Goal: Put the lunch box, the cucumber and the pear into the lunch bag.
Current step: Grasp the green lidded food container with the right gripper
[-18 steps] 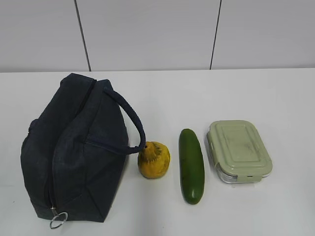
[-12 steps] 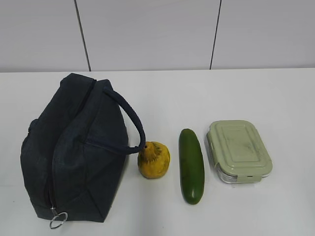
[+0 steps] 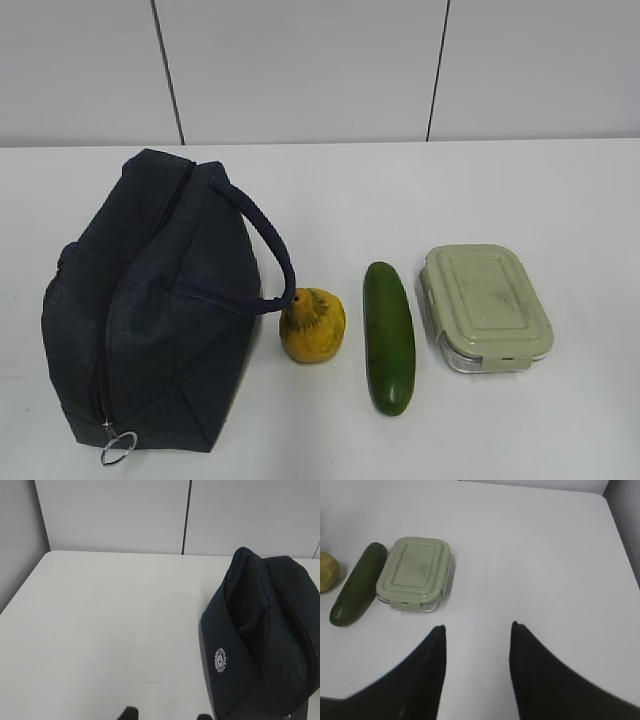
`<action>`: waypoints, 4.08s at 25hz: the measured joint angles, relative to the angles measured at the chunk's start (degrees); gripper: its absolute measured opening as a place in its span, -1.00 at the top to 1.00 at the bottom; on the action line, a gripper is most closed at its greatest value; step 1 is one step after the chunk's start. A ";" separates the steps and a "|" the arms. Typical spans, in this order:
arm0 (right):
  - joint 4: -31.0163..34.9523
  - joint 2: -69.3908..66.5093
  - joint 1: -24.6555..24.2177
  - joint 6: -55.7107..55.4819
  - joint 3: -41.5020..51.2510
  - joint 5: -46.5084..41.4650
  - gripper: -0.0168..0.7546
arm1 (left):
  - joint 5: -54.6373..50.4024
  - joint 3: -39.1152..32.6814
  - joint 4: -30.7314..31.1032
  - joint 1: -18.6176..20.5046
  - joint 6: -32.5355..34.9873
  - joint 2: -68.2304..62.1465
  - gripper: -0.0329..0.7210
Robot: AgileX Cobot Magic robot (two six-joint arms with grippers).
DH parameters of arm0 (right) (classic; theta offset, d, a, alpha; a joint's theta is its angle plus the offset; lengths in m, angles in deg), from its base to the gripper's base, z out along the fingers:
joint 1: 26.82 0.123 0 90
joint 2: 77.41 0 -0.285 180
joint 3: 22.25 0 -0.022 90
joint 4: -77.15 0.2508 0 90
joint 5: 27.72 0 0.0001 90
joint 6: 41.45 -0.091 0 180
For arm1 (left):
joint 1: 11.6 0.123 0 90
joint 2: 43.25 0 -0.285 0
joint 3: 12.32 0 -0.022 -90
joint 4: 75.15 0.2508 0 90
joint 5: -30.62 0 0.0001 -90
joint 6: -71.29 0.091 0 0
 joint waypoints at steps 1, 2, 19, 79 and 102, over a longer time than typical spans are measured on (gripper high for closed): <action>0.49 -2.75 0.00 0.00 -0.83 0.41 0.05 | 0.00 0.00 0.00 0.00 0.00 0.00 0.31; 1.21 -5.60 0.00 0.00 -1.83 0.67 0.01 | 0.00 0.00 0.00 0.00 0.00 0.00 0.31; 14.27 -54.90 0.00 1.31 -28.38 0.20 -0.12 | 0.00 0.00 0.00 0.00 0.00 0.00 0.31; 60.87 -103.14 -25.33 49.30 -29.56 -8.14 0.15 | 0.00 0.00 0.00 0.00 0.00 0.00 0.31; 54.49 -103.23 -22.81 44.86 -29.56 -8.01 -0.66 | 0.00 0.00 0.00 0.00 0.00 0.00 0.31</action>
